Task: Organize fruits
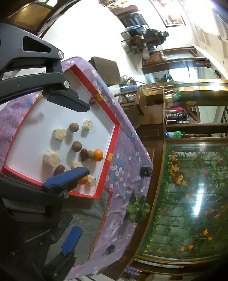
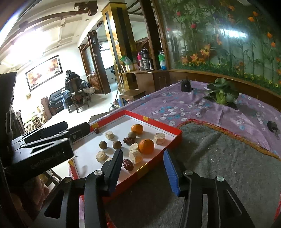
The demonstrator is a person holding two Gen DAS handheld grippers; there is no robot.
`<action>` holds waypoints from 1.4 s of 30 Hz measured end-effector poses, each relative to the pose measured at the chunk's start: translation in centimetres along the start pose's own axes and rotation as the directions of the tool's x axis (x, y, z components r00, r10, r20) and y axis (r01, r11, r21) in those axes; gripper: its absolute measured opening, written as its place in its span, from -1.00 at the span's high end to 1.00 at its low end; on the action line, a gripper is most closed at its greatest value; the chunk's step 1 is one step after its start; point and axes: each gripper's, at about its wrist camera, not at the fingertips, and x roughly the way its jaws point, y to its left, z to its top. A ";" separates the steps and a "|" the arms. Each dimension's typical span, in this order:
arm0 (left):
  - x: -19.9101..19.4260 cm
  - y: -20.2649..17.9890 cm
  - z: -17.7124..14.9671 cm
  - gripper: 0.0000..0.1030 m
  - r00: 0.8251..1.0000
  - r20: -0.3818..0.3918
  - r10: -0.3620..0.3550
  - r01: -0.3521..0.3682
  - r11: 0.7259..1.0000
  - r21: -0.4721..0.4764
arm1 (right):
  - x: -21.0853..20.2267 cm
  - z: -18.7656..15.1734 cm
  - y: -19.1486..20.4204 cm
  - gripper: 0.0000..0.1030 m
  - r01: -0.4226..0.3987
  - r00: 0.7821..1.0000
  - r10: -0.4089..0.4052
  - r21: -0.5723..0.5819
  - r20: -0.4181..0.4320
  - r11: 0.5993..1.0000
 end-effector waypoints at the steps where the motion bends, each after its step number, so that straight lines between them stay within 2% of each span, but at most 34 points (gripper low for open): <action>1: 0.0 -0.1 -0.1 -0.28 1.000 0.001 0.004 -0.004 1.000 0.009 | 0.0 0.0 0.0 0.10 -0.001 1.000 0.001 0.001 -0.001 1.000; 6: 0.2 0.0 -0.2 -0.28 1.000 -0.015 -0.022 0.022 1.000 0.006 | 0.0 -0.2 0.2 0.10 0.005 1.000 -0.005 -0.011 -0.009 1.000; 17: 1.0 0.4 -0.5 -0.28 0.999 -0.048 0.003 -0.003 1.000 0.000 | 0.7 -0.2 0.7 0.10 -0.004 0.999 0.004 -0.020 -0.038 1.000; 27: 1.7 0.1 -0.6 -0.28 0.996 -0.086 -0.006 0.007 1.000 0.017 | 1.3 -0.3 0.4 0.10 -0.007 0.998 0.005 -0.018 -0.056 1.000; 42: 2.0 0.2 -0.6 -0.28 0.997 -0.073 0.016 -0.016 1.000 0.006 | 1.7 -0.7 -0.1 0.10 -0.005 0.998 0.004 -0.013 -0.066 1.000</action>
